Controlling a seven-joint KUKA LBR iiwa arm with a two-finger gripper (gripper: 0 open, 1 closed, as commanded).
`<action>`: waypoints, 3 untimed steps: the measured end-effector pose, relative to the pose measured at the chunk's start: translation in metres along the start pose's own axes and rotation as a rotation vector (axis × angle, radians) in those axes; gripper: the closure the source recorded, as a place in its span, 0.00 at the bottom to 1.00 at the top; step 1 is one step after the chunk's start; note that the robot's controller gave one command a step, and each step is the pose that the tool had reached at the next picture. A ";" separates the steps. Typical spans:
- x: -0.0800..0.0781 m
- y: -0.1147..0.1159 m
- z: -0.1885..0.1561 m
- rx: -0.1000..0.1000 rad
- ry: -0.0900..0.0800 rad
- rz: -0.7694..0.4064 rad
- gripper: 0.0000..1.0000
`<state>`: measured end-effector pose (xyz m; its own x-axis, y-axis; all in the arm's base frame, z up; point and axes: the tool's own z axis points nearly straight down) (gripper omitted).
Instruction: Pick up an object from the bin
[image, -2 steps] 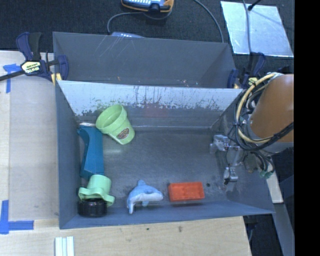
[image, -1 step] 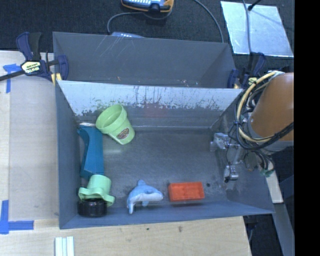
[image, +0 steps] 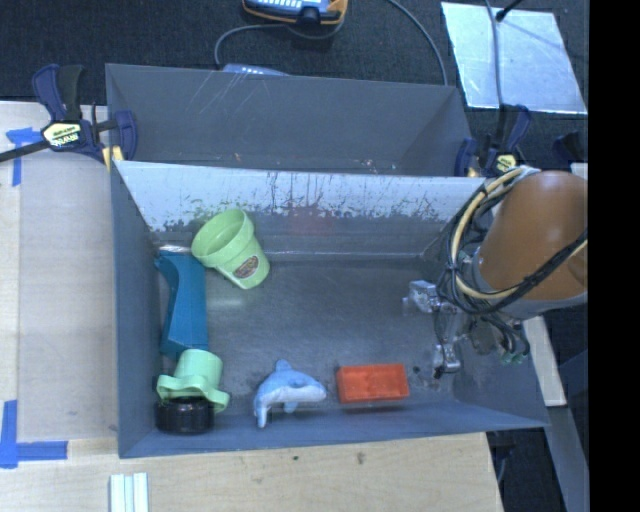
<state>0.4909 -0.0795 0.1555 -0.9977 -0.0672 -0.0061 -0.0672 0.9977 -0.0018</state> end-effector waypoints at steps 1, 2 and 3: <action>-0.007 0.009 0.061 0.000 -0.001 0.045 0.00; 0.002 0.026 0.085 0.000 0.000 -0.020 1.00; 0.002 0.026 0.085 0.001 0.000 -0.021 1.00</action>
Offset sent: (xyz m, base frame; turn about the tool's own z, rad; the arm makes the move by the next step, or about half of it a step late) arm -0.0034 0.0260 -0.0855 -0.0195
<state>0.4880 -0.0540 0.0701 -0.9961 -0.0878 -0.0062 -0.0878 0.9961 -0.0025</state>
